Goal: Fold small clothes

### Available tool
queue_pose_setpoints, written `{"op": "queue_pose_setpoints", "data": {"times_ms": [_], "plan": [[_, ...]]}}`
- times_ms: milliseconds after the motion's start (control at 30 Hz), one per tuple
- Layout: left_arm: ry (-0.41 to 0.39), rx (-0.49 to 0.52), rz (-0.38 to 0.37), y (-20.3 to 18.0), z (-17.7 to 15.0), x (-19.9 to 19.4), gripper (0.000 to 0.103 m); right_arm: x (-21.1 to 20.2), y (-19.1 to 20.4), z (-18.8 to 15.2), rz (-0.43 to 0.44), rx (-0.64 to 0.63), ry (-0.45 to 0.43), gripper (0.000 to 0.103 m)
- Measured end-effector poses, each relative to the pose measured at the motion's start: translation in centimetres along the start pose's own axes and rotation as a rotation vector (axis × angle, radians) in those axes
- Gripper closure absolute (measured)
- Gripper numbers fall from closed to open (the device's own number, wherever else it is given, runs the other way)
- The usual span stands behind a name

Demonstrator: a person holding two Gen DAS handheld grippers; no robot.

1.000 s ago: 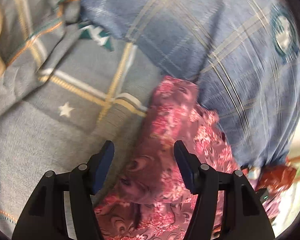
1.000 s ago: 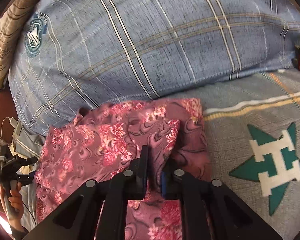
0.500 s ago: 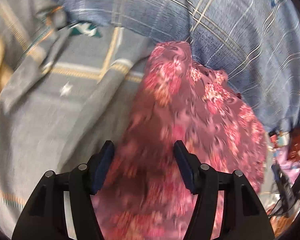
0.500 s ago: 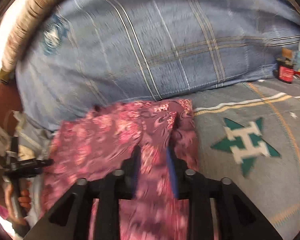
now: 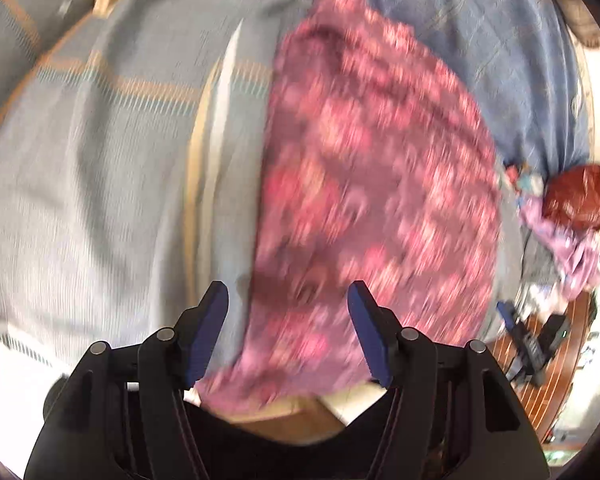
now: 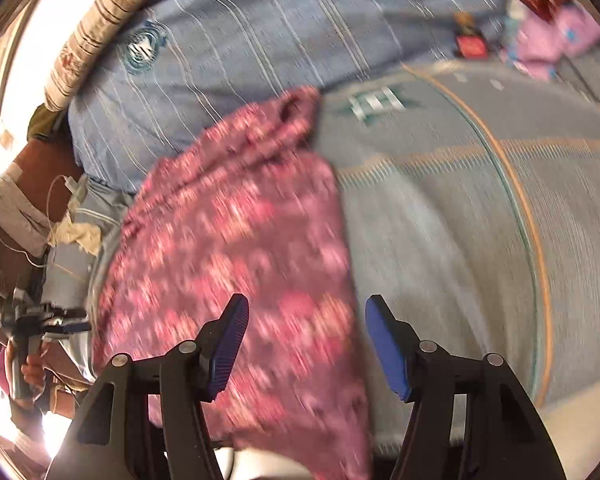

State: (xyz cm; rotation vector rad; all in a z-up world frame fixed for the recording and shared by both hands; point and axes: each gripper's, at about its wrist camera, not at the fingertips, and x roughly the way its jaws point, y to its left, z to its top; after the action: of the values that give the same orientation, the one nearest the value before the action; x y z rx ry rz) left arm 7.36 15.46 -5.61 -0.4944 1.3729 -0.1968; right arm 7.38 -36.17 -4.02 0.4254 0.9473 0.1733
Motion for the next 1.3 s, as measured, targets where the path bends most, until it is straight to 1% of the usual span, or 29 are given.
{"op": "queue_pose_setpoints", "data": {"times_ms": [67, 167, 300, 367, 433, 567, 667, 733, 767, 867, 900, 967, 1000, 1033, 1067, 1100, 1133, 1167, 1200, 1233, 1267, 1300], "plan": [[0.032, -0.01, -0.02, 0.9, -1.7, 0.6, 0.042, -0.3, -0.7, -1.2, 0.0, 0.008, 0.012, 0.039], [0.057, -0.019, -0.046, 1.7, -3.2, 1.3, 0.042, -0.3, -1.2, -2.5, 0.011, 0.013, 0.041, 0.039], [0.04, 0.064, 0.007, 1.1, -4.5, 1.4, 0.042, 0.4, -0.9, -4.1, 0.026, -0.001, 0.095, 0.039], [0.032, 0.09, 0.021, 0.6, -4.6, 1.7, 0.038, 0.7, -0.6, -4.7, 0.02, -0.017, 0.116, 0.04], [0.022, 0.111, 0.027, 0.1, -4.7, 2.1, 0.033, 0.7, -0.2, -5.1, 0.024, -0.038, 0.119, 0.039], [0.011, 0.15, 0.046, -0.7, -4.9, 2.5, 0.03, 0.9, 0.6, -6.0, 0.028, -0.087, 0.169, 0.039], [0.028, 0.166, 0.02, -1.1, -5.1, 2.6, 0.03, 0.9, 0.7, -6.9, 0.046, -0.113, 0.227, 0.039], [0.041, 0.173, -0.02, -1.2, -5.2, 2.6, 0.03, 0.8, 0.1, -7.4, 0.054, -0.101, 0.271, 0.039], [0.043, 0.178, -0.03, -1.3, -5.2, 2.8, 0.03, 0.8, -0.1, -7.5, 0.061, -0.093, 0.282, 0.039], [0.026, 0.181, -0.036, -1.7, -4.8, 2.9, 0.03, 1.1, -0.4, -7.7, 0.168, -0.065, 0.298, 0.042], [0.012, 0.183, -0.043, -1.8, -4.8, 2.8, 0.03, 1.3, -0.4, -7.7, 0.19, -0.061, 0.302, 0.042], [-0.004, 0.178, -0.043, -1.7, -4.7, 2.8, 0.037, 1.7, -0.5, -7.6, 0.2, -0.06, 0.308, 0.042], [-0.011, 0.174, -0.027, -1.6, -4.7, 2.8, 0.048, 1.7, -0.5, -7.6, 0.204, -0.062, 0.31, 0.045], [-0.014, 0.17, -0.009, -1.5, -4.7, 2.8, 0.057, 1.5, -0.5, -7.6, 0.181, -0.08, 0.304, 0.052], [-0.019, 0.169, 0.003, -1.3, -4.7, 2.7, 0.062, 1.4, -0.5, -7.7, 0.125, -0.108, 0.304, 0.074], [-0.023, 0.163, 0.015, -1.0, -4.7, 2.6, 0.074, 1.3, -0.6, -7.7, 0.07, -0.134, 0.302, 0.096], [-0.026, 0.155, 0.025, -0.6, -4.7, 2.5, 0.085, 1.3, -1.0, -7.6, 0.045, -0.137, 0.303, 0.1], [-0.028, 0.141, 0.029, -0.2, -4.6, 2.5, 0.089, 1.3, -1.5, -7.6, 0.062, -0.118, 0.303, 0.1], [-0.027, 0.118, 0.021, 0.3, -4.5, 2.5, 0.097, 1.4, -1.7, -7.6, 0.07, -0.101, 0.303, 0.099], [-0.024, 0.099, 0.001, 0.7, -4.5, 2.4, 0.098, 1.4, -1.8, -7.6, 0.082, -0.087, 0.305, 0.098], [-0.021, 0.076, -0.035, 1.1, -4.5, 2.2, 0.098, 1.3, -1.9, -7.5, 0.103, -0.065, 0.309, 0.098], [-0.014, 0.054, -0.092, 1.3, -4.6, 2.1, 0.098, 1.1, -2.3, -7.4, 0.143, -0.028, 0.312, 0.099]]}}
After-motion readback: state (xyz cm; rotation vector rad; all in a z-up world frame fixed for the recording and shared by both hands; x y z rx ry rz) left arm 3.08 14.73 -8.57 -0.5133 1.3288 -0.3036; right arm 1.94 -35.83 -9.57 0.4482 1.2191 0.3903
